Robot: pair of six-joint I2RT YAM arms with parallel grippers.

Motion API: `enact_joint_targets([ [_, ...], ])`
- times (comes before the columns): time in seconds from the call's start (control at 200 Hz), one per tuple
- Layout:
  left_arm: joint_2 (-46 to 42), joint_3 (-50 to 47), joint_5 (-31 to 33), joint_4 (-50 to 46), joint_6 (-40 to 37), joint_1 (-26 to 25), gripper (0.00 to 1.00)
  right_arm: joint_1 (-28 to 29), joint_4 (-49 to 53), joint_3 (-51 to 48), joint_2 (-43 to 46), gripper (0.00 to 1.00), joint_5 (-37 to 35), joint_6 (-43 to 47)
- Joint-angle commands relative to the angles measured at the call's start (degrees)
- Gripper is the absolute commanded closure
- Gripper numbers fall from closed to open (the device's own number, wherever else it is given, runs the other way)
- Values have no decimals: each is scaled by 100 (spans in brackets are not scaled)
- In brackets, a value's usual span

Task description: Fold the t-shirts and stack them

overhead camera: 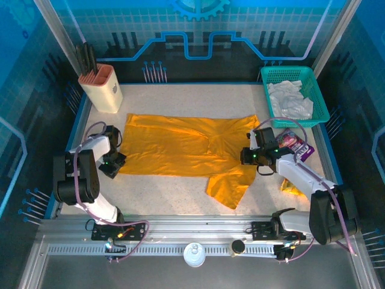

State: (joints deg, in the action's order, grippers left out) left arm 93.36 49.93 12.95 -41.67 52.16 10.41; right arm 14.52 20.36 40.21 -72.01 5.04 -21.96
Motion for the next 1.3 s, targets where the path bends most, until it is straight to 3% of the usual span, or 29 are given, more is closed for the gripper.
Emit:
enact_joint_targets([
  [0.0,428,-76,-225,558,-248,110,70,-88,102,74,207,90,94,97],
  [0.155,597,131,-377,663,-528,110,100,-86,480,289,480,90,124,254],
  [0.355,319,78,-602,830,-755,115,100,152,831,643,1389,72,252,861],
  [0.47,15,20,-750,819,-913,110,100,539,1128,834,1707,67,254,1449],
  [0.565,-230,-107,-896,916,-1014,110,100,1009,1394,805,1826,58,678,2524],
  [0.621,-340,-181,-951,987,-1053,110,100,1447,1788,840,1839,52,418,3394],
  [0.691,-428,-260,-988,1027,-1052,110,100,2086,2317,985,1768,48,-533,4219],
  [0.751,-491,-345,-1074,1102,-1052,110,100,2382,2839,1248,1564,46,-986,4698],
  [0.921,-672,-507,-1169,1267,-1109,110,100,3048,4230,1336,797,47,-1348,6090],
  [1.051,-817,-477,-1154,1256,-1229,110,100,3599,3941,779,556,53,-1224,6403],
  [1.296,-833,-500,-1228,1352,-1305,110,100,4357,3260,230,-185,53,-943,6229],
])
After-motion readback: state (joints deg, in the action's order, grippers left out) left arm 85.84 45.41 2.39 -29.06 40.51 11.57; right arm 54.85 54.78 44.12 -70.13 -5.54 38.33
